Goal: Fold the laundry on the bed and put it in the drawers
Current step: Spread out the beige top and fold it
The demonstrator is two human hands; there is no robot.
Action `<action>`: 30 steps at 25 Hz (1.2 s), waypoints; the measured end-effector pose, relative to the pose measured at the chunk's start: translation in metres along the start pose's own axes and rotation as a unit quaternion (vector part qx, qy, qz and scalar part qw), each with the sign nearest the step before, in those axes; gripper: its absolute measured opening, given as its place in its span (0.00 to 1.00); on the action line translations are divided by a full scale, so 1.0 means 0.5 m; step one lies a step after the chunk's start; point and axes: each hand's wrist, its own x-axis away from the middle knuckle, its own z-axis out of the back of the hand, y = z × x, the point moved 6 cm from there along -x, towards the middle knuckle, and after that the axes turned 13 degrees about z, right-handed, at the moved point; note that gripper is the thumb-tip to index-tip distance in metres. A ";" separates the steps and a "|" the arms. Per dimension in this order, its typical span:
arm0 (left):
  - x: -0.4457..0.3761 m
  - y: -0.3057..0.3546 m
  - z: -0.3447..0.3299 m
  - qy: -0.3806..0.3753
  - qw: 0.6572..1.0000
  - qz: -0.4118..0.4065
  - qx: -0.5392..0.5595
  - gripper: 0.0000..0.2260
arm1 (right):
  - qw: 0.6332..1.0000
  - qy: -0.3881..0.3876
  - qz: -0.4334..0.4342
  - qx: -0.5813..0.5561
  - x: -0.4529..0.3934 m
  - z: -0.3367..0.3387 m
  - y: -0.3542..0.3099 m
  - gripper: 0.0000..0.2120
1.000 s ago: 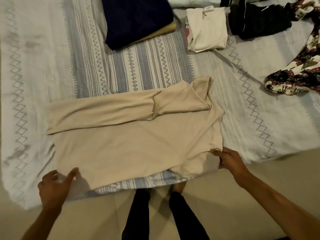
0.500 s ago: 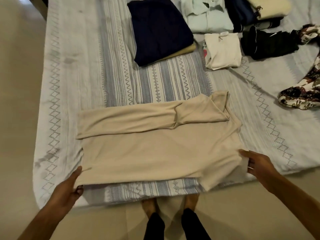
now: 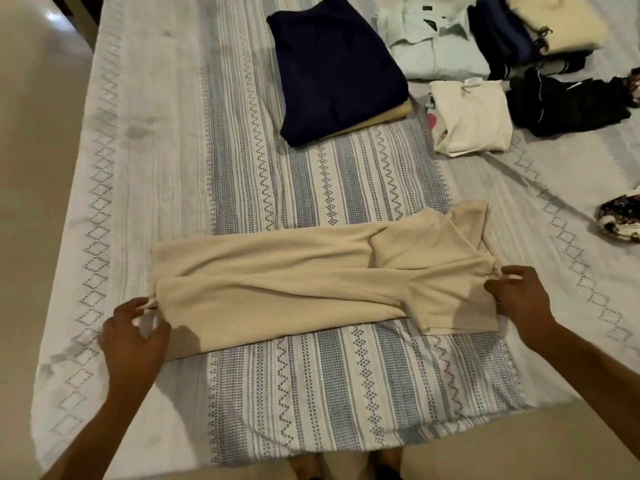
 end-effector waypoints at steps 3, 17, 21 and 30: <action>0.032 0.066 -0.006 -0.015 0.973 -0.192 -0.130 0.26 | 0.976 -0.034 0.144 0.163 -0.009 -0.006 -0.036 0.26; 0.317 0.421 -0.366 -0.064 0.789 -0.562 -0.240 0.20 | 0.965 -0.155 0.191 0.095 -0.052 0.005 -0.114 0.06; 0.353 0.464 -0.405 -0.024 0.762 -0.605 -0.227 0.16 | 0.970 -0.006 0.181 0.162 -0.030 0.031 -0.112 0.13; 0.404 0.550 -0.450 -0.089 0.840 -0.520 -0.128 0.09 | 0.979 -0.169 -0.028 -0.112 -0.020 -0.031 -0.073 0.13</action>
